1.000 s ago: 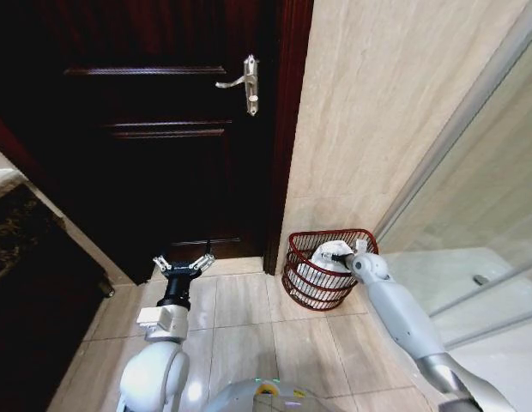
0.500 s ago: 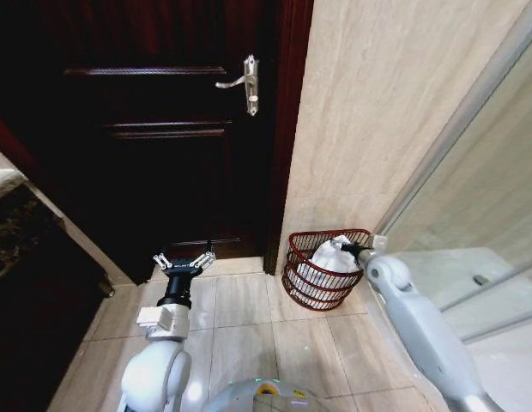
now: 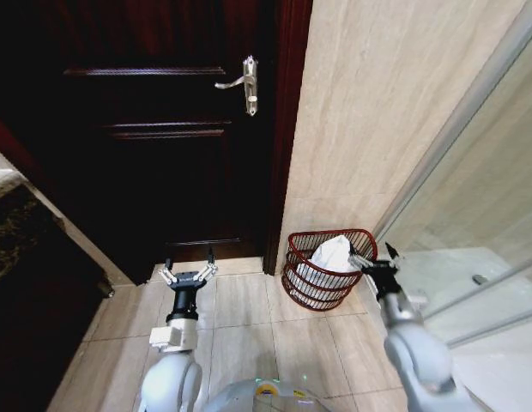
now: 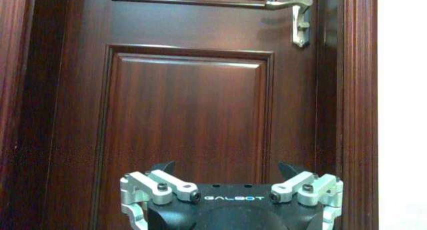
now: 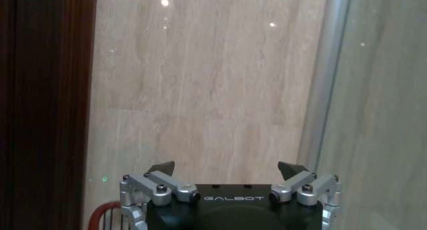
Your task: Discard the used towel into the hamper.
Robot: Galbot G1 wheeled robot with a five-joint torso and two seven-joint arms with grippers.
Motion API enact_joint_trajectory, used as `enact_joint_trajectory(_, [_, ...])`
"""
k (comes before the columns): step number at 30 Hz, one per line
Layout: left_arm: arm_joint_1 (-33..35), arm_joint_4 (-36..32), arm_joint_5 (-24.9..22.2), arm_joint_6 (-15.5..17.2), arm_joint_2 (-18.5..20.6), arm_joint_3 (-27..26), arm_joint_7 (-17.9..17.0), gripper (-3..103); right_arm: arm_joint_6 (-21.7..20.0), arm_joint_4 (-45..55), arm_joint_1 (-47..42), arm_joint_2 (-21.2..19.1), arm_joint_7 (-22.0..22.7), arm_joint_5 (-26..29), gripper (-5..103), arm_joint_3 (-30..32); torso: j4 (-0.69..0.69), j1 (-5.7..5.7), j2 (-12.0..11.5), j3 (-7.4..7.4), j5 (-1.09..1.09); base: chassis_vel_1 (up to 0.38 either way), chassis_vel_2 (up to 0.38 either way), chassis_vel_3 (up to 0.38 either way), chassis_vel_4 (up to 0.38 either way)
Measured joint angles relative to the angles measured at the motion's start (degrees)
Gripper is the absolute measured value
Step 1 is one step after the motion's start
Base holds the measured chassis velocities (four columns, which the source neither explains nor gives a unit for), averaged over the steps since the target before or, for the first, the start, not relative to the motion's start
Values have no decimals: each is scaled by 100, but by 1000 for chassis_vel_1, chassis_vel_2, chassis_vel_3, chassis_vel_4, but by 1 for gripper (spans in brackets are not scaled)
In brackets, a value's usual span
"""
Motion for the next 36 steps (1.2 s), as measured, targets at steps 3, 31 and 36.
enact_joint_trajectory(3, [21,109,-90,-64,59,-49,122,100,228,173,-441,132,17,1,100,8,0,0,0,0,0,0,0,0,0])
enact_joint_trajectory(31, [-106,291,-1155,128,1106,-917,406,100,501,13,-537,0,-23,92,100,-104,1,2,-1,2,1,37,-35,-35,36])
enact_joint_trajectory(36, [-111,289,-1139,116,1090,-888,410,100,592,-15,-587,-16,1,83,100,-104,0,1,-1,1,0,202,-198,-199,201])
